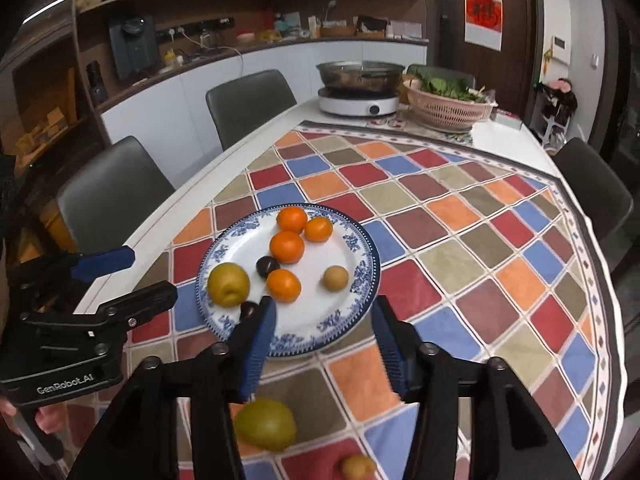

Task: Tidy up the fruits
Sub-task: 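Move both tools back toward the green pear and last brown kiwi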

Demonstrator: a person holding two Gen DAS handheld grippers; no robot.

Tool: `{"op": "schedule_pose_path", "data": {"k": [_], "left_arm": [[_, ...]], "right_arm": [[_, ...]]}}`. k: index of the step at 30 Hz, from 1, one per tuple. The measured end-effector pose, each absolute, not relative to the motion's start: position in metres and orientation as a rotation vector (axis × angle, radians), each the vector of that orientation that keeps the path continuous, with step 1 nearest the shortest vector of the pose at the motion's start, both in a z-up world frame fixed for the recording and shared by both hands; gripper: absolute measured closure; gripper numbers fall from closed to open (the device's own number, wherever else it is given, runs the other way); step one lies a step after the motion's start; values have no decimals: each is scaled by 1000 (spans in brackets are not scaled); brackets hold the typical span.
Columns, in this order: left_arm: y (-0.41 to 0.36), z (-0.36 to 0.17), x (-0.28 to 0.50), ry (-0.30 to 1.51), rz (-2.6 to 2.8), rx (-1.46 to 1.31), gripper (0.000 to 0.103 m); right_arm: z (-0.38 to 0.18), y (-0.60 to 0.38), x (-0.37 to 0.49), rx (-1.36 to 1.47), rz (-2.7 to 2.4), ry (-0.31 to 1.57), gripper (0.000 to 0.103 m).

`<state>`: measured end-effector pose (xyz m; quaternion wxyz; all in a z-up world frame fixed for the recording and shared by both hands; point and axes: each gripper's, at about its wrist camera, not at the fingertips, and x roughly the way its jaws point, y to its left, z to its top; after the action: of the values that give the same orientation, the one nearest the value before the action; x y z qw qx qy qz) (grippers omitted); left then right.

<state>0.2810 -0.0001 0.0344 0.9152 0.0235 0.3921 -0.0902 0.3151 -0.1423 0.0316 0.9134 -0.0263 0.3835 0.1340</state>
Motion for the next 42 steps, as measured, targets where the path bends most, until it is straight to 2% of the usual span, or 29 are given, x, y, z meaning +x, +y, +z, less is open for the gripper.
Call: {"op": "schedule_pose_path", "data": {"k": [9,13,17,42], "left_arm": [[-12,50,238,754,-193,87,32],[-21,50,221,733,-201,110,26],[-30,46,209,726,-219,136,25],[-74,-28,197,790,-432,327,24]], "right_arm": [[42,-155,269,-33,261,749,47],[40,-162,255,-40,255,755,47],[36,-169,242,-57,256,757,47],[-30,-185,215,-199,299,883,47]]}}
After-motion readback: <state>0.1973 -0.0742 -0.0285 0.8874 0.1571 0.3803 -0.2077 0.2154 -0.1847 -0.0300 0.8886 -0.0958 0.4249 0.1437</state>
